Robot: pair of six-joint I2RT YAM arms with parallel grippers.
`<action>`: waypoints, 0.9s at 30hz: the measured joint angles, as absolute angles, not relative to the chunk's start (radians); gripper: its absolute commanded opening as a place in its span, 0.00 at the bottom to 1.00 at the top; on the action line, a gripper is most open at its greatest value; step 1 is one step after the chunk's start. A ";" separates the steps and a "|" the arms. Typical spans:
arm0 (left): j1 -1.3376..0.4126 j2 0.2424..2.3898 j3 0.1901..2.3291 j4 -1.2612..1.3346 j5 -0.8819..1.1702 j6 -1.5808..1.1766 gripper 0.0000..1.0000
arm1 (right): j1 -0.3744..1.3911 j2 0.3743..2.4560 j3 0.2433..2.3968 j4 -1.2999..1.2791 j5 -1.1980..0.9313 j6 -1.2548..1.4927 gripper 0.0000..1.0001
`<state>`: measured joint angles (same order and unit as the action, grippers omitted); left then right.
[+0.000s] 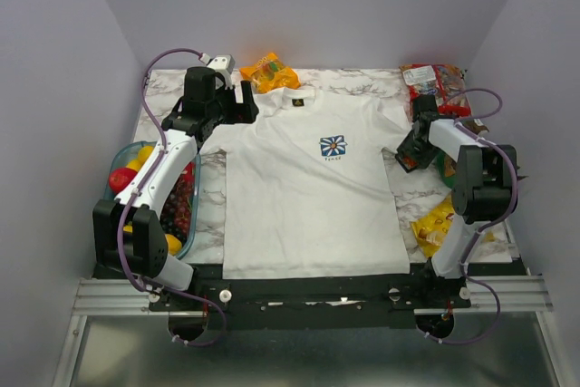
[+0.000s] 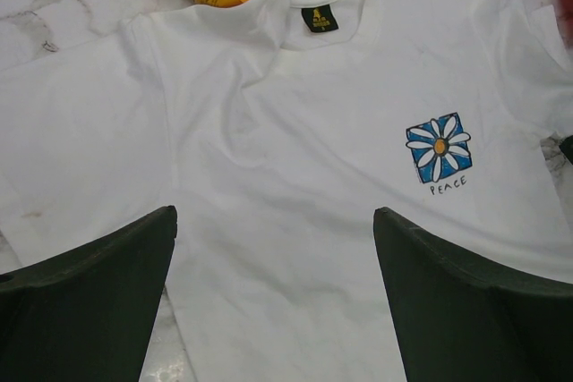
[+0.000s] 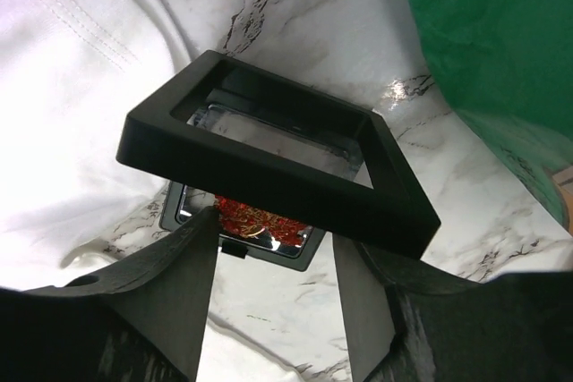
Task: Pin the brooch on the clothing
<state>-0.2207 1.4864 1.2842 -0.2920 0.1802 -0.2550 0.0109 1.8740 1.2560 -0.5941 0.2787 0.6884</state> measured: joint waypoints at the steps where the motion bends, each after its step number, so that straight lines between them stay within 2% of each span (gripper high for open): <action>1: -0.221 1.486 1.284 -0.292 0.182 -0.255 0.99 | 0.011 1.875 1.257 -0.594 0.280 0.689 0.56; 15: -0.218 1.486 1.284 -0.292 0.192 -0.258 0.99 | 0.011 1.871 1.256 -0.568 0.281 0.683 0.35; 24: -0.218 1.486 1.284 -0.292 0.196 -0.261 0.99 | 0.011 1.772 1.248 -0.551 0.273 0.664 0.34; 27: -0.218 1.486 1.284 -0.290 0.198 -0.263 0.99 | 0.011 1.763 1.248 -0.538 0.271 0.655 0.39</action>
<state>-0.2176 1.4864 1.2842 -0.2905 0.1982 -0.2634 0.0109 1.7630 1.2480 -0.5385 0.2710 0.6552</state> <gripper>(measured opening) 0.988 0.346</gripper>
